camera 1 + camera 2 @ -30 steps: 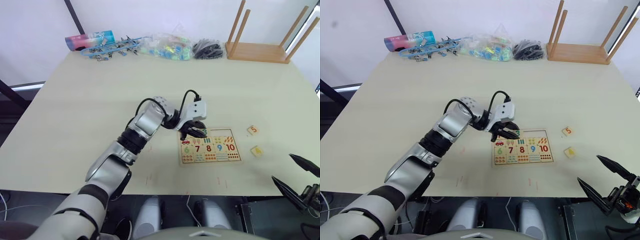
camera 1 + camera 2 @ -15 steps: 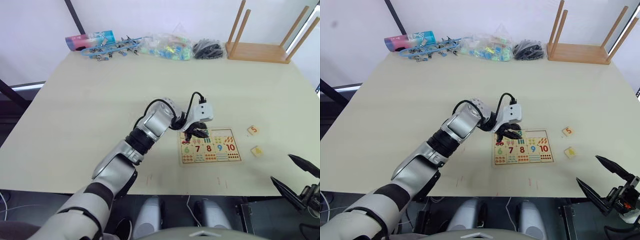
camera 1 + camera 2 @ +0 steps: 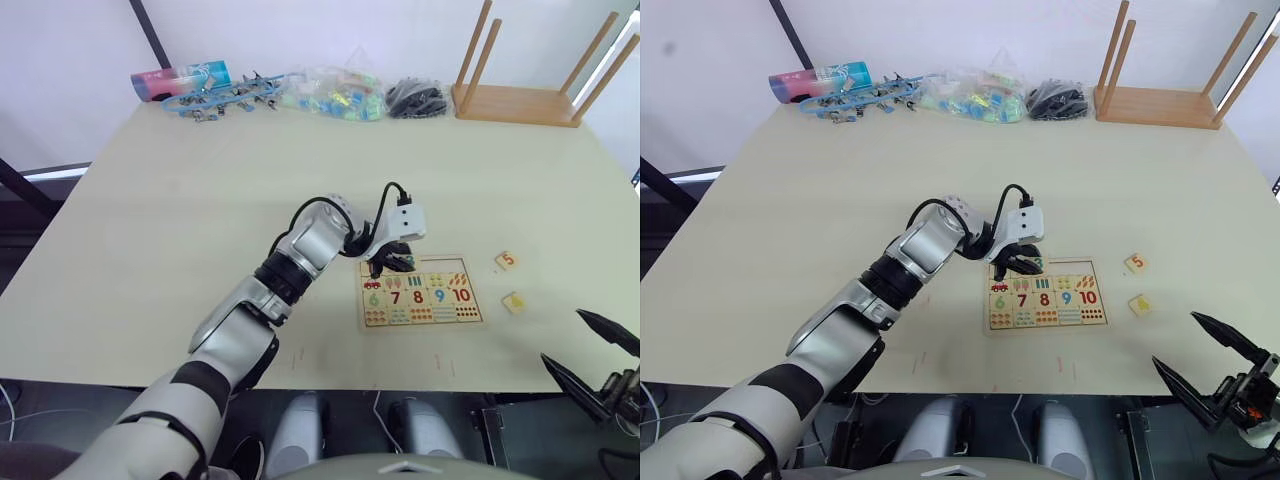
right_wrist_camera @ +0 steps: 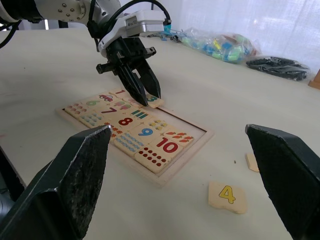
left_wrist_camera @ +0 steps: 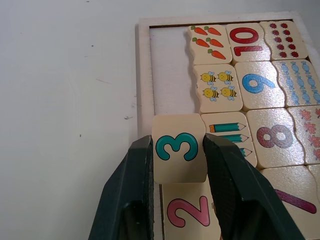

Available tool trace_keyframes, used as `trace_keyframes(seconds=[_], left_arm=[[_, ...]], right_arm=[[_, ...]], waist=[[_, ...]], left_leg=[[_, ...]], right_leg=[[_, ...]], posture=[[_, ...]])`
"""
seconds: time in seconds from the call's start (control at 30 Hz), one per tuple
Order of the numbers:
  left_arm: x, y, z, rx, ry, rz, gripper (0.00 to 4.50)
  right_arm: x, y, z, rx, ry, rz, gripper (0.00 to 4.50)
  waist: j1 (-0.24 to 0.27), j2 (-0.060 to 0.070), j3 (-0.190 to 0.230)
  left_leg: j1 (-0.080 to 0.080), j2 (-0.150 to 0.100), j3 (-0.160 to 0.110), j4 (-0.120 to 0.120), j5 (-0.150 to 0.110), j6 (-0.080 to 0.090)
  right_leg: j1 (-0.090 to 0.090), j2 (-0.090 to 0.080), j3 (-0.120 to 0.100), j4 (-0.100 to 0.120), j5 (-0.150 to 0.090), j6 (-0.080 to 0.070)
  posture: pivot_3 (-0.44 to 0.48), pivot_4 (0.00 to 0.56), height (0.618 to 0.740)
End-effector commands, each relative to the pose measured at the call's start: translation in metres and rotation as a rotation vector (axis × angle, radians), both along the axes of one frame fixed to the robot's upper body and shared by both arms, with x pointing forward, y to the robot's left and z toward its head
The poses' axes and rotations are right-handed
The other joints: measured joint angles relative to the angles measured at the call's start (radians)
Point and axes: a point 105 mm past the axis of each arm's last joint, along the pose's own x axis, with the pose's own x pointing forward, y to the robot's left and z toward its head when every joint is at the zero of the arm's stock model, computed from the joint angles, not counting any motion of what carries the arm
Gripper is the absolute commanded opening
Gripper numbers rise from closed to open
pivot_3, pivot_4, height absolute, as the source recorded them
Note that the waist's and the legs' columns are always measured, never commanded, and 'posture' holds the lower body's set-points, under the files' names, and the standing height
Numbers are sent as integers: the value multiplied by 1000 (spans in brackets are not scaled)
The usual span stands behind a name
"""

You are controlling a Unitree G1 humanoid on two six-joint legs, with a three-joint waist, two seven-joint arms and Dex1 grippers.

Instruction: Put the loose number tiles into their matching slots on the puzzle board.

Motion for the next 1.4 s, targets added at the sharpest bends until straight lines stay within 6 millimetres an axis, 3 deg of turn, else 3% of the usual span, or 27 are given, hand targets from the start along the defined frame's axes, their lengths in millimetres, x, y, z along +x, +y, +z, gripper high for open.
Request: trace_keyframes(seconds=[0.03, 0.8, 0.83, 0.9, 1.07, 1.4], left_arm=[[2, -7, 12, -18, -50, -27, 979], [0, -7, 11, -23, -42, -36, 979], [0, -7, 11, -24, -39, -37, 1785], [-1, -7, 11, -25, -24, -38, 2349], [1, -7, 12, -27, -40, -35, 4461], [11, -6, 44, -120, -43, -9, 4461]], right_arm=[[-3, 1, 6, -15, -28, -6, 4500], [-2, 0, 3, -20, -25, -16, 4500], [-2, 0, 3, -21, -25, -16, 4500], [-2, 0, 3, -21, -24, -16, 4500], [-3, -1, 3, -23, -21, -15, 4500], [-4, 0, 3, -23, -16, -17, 4500]], waist=[[0, 0, 0], [0, 0, 0], [0, 0, 0], [0, 0, 0], [0, 0, 0], [0, 0, 0]], left_leg=[[0, 0, 0, 0, 0, 0], [0, 0, 0, 0, 0, 0], [0, 0, 0, 0, 0, 0], [0, 0, 0, 0, 0, 0], [0, 0, 0, 0, 0, 0], [0, 0, 0, 0, 0, 0]], right_leg=[[0, 0, 0, 0, 0, 0], [0, 0, 0, 0, 0, 0], [0, 0, 0, 0, 0, 0], [0, 0, 0, 0, 0, 0], [0, 0, 0, 0, 0, 0], [0, 0, 0, 0, 0, 0]], posture=[[0, 150, 737], [0, 150, 737], [0, 150, 737], [0, 150, 737], [0, 150, 737], [0, 150, 737]])
